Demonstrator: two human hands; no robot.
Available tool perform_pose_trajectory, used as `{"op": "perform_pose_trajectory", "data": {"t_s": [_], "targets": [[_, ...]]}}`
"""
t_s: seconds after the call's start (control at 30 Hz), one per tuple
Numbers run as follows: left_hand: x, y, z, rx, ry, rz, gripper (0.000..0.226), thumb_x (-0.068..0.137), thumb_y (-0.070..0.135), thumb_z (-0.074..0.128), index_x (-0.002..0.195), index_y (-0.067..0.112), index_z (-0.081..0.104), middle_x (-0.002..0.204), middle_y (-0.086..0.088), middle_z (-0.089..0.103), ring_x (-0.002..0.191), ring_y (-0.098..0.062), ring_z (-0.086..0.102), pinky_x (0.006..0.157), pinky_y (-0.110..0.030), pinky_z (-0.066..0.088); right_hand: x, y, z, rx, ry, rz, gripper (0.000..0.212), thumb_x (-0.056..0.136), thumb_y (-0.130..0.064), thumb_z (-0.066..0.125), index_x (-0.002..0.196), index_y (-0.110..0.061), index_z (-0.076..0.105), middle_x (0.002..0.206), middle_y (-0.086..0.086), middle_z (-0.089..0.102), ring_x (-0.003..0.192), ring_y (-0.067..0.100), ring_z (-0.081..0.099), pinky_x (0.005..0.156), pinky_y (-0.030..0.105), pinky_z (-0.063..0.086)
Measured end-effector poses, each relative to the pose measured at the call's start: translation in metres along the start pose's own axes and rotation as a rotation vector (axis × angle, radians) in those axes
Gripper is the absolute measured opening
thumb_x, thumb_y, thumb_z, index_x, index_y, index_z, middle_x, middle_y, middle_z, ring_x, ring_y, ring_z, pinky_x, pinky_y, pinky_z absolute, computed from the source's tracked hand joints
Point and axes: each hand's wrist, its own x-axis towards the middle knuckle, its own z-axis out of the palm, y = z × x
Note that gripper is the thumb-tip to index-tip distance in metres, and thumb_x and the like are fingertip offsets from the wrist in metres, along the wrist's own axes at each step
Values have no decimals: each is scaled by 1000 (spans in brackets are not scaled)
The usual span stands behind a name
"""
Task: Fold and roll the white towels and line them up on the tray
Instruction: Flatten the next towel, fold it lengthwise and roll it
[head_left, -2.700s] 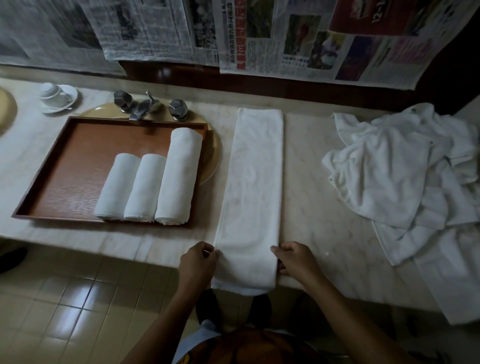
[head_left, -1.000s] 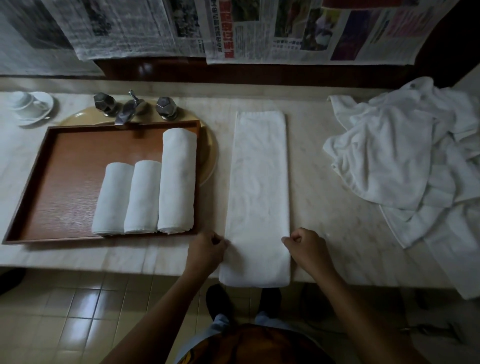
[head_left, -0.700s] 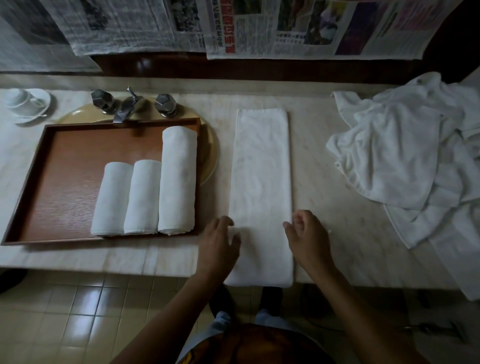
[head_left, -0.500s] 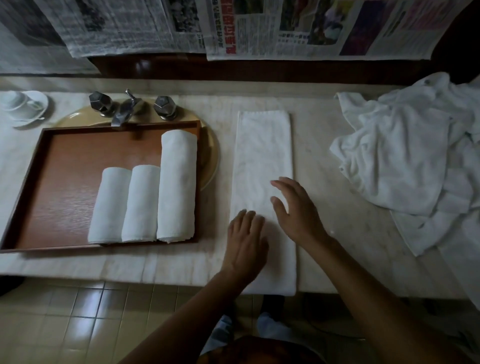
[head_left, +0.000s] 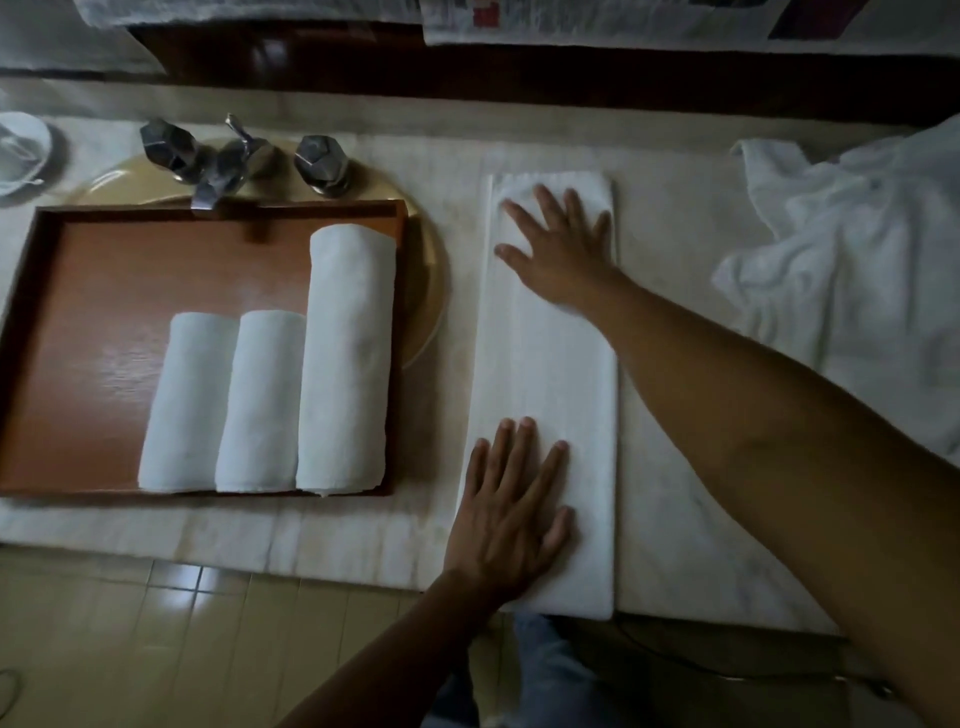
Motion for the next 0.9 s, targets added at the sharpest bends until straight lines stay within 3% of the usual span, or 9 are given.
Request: {"op": "perform_pose_trajectory", "data": {"t_s": [0.23, 0.4, 0.5, 0.6, 0.77, 0.9], "targets": [[0, 0, -2, -33, 20, 1, 73, 104, 60, 40, 165, 33, 11, 174, -5, -2, 160, -26, -6, 128, -50, 1, 19, 0, -23, 51, -46, 29, 69, 101, -69, 30, 162, -42, 11, 172, 5, -12, 157, 35, -12, 121, 69, 0], [1, -3, -3, -62, 0, 17, 71, 106, 57, 39, 166, 31, 12, 174, -6, -4, 160, -26, -7, 128, -52, 2, -106, -5, 32, 153, 268, -139, 56, 99, -39, 48, 152, -23, 47, 165, 18, 27, 152, 43, 23, 119, 63, 25], [-5, -8, -1, -130, 13, 40, 68, 105, 49, 45, 164, 25, 23, 173, -8, 5, 160, -28, -1, 127, -58, 13, -145, 8, 65, 9, 196, -193, 55, 104, -43, 35, 158, -31, 35, 170, 7, 20, 156, 35, 14, 123, 62, 14], [-11, -6, 1, -109, 1, 77, 69, 102, 47, 49, 163, 25, 25, 173, -8, 12, 160, -29, 4, 125, -60, 19, -101, 22, 55, -27, 221, -209, 55, 105, -47, 31, 158, -33, 35, 170, 6, 21, 156, 33, 17, 122, 63, 16], [-11, 5, 2, -13, -53, 90, 68, 105, 52, 39, 165, 31, 16, 174, -4, -1, 160, -29, -7, 126, -57, 3, -3, 39, 19, -96, 208, -210, 56, 105, -49, 26, 156, -31, 40, 169, 8, 22, 156, 36, 16, 122, 61, 18], [6, 2, -1, 5, -37, 33, 71, 106, 57, 35, 166, 31, 9, 174, -1, -5, 160, -26, -10, 126, -55, 1, 34, 40, -7, -153, 235, -185, 55, 108, -49, 29, 159, -28, 33, 171, 10, 14, 157, 37, 7, 124, 60, 11]]}}
